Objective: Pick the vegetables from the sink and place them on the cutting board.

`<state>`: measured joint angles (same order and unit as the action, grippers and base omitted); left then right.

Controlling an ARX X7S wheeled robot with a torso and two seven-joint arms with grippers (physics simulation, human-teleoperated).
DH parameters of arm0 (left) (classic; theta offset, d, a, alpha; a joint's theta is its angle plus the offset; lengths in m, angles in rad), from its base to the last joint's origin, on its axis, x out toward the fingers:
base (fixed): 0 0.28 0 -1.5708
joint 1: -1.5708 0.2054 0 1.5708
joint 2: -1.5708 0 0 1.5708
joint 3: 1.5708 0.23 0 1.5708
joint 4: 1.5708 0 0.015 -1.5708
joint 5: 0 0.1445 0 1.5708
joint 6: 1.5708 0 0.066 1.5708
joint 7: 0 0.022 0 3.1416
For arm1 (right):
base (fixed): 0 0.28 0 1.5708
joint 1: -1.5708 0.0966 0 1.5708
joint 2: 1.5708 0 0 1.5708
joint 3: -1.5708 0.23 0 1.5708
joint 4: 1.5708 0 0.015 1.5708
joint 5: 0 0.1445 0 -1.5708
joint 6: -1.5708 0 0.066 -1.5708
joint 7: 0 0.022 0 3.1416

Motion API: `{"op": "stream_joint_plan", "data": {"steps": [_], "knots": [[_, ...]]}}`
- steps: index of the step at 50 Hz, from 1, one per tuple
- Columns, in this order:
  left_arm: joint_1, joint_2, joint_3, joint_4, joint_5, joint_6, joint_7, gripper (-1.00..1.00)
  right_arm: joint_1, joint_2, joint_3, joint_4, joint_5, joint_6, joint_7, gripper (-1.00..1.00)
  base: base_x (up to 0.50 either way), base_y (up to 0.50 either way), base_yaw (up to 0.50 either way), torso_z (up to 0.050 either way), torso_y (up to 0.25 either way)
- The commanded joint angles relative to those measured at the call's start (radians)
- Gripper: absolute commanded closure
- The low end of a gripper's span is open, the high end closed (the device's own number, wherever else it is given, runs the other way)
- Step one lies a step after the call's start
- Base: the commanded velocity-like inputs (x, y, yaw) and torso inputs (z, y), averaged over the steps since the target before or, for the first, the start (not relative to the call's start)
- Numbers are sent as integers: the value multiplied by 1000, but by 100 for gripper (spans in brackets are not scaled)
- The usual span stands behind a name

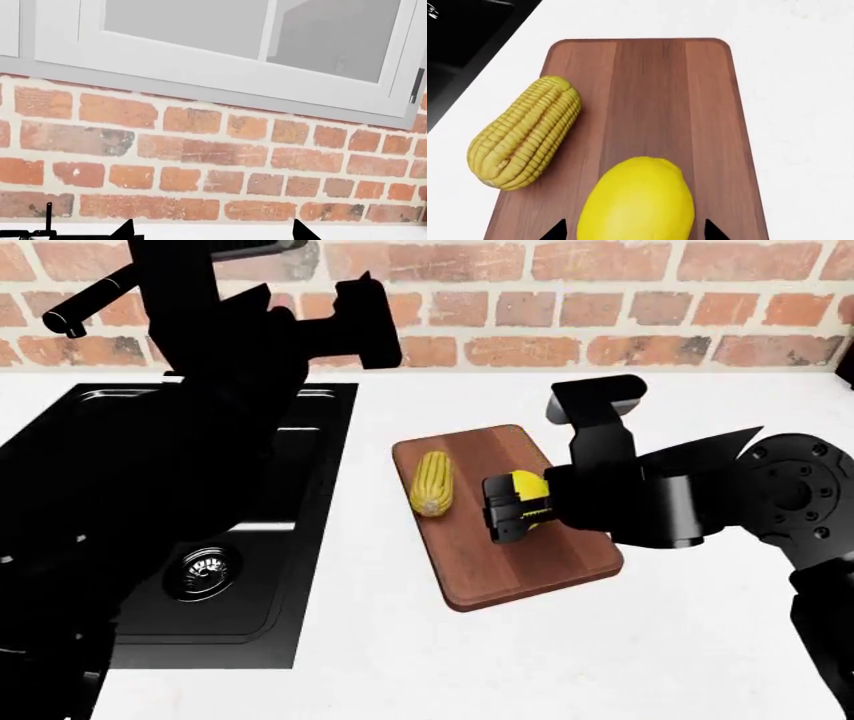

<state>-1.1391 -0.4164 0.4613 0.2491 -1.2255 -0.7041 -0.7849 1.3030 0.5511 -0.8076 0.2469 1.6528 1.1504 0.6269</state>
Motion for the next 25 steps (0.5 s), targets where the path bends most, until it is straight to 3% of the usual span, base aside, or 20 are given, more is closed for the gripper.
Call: {"op": "stream_joint_plan", "data": {"steps": [1, 9, 25], "knots": [[4, -1, 3, -1, 2, 4, 1, -100, 3, 2, -1, -6, -3, -3, -4, -100, 0, 0, 0, 0, 0], [2, -4, 3, 1, -1, 3, -1, -100, 42, 25, 30, -52, 33, -2, 39, -100, 0, 0, 0, 0, 0], [14, -50, -16, 109, -41, -12, -39, -100, 125, 180, 259, -459, 110, -158, 262, -100, 0, 0, 0, 0, 0]]}}
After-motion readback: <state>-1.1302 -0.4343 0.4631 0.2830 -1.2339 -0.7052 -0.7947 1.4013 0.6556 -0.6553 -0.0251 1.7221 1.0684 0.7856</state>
